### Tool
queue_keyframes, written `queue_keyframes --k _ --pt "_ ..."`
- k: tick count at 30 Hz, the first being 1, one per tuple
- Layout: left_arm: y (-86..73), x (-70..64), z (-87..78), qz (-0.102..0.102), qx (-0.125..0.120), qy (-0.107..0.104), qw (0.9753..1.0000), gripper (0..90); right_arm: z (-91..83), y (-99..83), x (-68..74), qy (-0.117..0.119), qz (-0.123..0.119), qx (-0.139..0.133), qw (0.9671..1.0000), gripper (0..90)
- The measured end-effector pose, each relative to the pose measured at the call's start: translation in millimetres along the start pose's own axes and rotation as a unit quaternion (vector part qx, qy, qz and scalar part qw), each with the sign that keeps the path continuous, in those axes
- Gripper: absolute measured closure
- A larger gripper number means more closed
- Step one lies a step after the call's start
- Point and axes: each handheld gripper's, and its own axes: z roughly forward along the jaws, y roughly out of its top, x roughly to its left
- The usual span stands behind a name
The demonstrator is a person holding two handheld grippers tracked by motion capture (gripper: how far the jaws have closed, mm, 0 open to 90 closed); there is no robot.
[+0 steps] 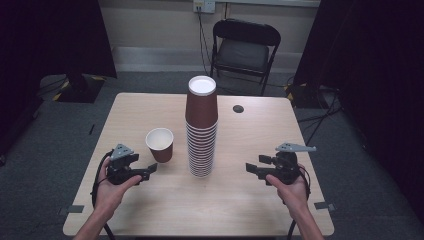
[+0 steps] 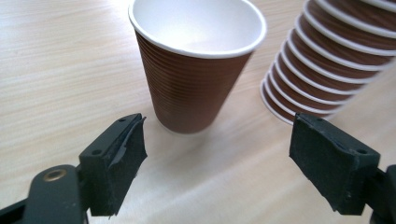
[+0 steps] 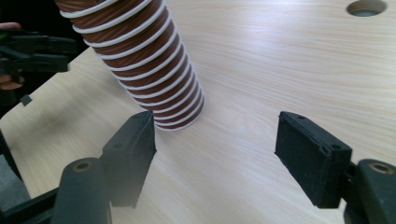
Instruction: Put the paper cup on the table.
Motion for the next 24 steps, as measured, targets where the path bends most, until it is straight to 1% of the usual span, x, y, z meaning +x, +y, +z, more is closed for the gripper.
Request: queue_keyframes --k 2,5,7,9,12,15,16,18,21,24 --pt "-2.7 -1.8 -7.2 -0.007 -0.004 0.000 1.0000 18.2 -4.6 -2.2 -2.3 -0.005 0.004 -0.007 1.0000 28.8" --pt "-7.5 -5.8 -16.5 0.008 0.000 0.006 0.9999 18.2 -9.0 -8.0 -5.1 -0.010 0.008 -0.013 0.9998 28.6" --pt "-11.6 -8.9 -22.2 0.006 0.001 0.000 1.0000 18.2 -10.0 -12.7 -6.6 -0.013 0.010 -0.011 0.9998 28.6" --pt "-15.2 -12.3 -28.2 0.004 0.002 0.001 1.0000 18.2 -10.9 -17.3 -8.0 -0.016 0.012 -0.008 0.9998 28.6" --pt "-21.7 -17.2 -37.2 0.001 -0.003 -0.005 1.0000 18.1 -13.1 -23.6 -10.8 -0.022 0.015 -0.003 0.9996 28.6" --pt "-30.3 -21.9 -44.3 0.004 -0.007 0.001 1.0000 18.0 -17.8 -29.8 -12.4 -0.030 0.017 -0.003 0.9994 28.6" --pt "-33.8 -22.8 -46.3 0.004 -0.009 0.000 1.0000 17.9 -19.6 -32.0 -12.5 -0.032 0.019 -0.004 0.9993 28.5" --pt "-41.5 -23.2 -49.1 -0.002 -0.015 0.005 0.9999 17.7 -22.9 -37.2 -11.1 -0.038 0.021 -0.007 0.9990 28.3" --pt "-50.2 -19.8 -49.8 -0.011 -0.012 0.012 0.9998 17.7 -26.2 -47.3 -7.4 -0.048 0.017 -0.003 0.9987 27.2" --pt "-57.4 -14.2 -49.4 -0.018 -0.008 0.024 0.9995 17.7 -27.5 -59.3 -6.8 -0.058 0.021 -0.006 0.9981 26.8"
